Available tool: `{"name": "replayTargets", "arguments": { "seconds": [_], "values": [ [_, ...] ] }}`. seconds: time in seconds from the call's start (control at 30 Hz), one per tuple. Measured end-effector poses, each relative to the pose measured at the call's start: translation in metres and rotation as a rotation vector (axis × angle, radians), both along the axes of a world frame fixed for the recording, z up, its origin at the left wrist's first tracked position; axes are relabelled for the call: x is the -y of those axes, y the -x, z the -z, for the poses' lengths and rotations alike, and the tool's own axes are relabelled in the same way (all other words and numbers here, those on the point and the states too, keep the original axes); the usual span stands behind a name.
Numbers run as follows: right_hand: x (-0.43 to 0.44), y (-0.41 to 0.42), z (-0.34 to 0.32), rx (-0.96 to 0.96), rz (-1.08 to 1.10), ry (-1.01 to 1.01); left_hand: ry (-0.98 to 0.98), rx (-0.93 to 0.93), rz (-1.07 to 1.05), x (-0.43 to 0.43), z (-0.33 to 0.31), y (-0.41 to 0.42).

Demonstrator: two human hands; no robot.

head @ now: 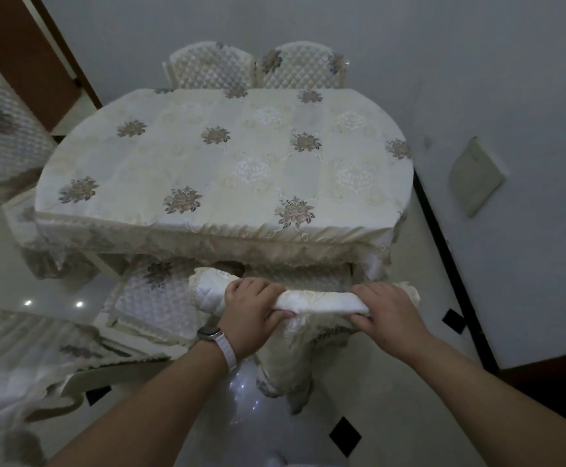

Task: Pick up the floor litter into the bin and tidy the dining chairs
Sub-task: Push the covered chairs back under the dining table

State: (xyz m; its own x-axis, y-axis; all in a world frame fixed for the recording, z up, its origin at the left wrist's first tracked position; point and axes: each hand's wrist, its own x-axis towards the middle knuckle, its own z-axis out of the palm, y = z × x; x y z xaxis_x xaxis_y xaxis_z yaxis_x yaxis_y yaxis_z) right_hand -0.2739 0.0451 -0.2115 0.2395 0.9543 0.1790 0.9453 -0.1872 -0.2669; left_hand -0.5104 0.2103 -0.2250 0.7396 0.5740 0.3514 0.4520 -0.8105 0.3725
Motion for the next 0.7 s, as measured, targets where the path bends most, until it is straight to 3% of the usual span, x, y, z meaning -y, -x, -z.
{"name": "replayTargets", "arguments": {
  "seconds": [0.3, 0.7],
  "values": [
    [-0.024, -0.016, -0.003, -0.020, 0.087, 0.075, -0.028, 0.024, 0.004, -0.026, 0.006, -0.027],
    [-0.067, -0.076, 0.013, 0.008, 0.013, 0.064, 0.025, -0.060, -0.007, -0.063, 0.008, -0.076]
  ]
}}
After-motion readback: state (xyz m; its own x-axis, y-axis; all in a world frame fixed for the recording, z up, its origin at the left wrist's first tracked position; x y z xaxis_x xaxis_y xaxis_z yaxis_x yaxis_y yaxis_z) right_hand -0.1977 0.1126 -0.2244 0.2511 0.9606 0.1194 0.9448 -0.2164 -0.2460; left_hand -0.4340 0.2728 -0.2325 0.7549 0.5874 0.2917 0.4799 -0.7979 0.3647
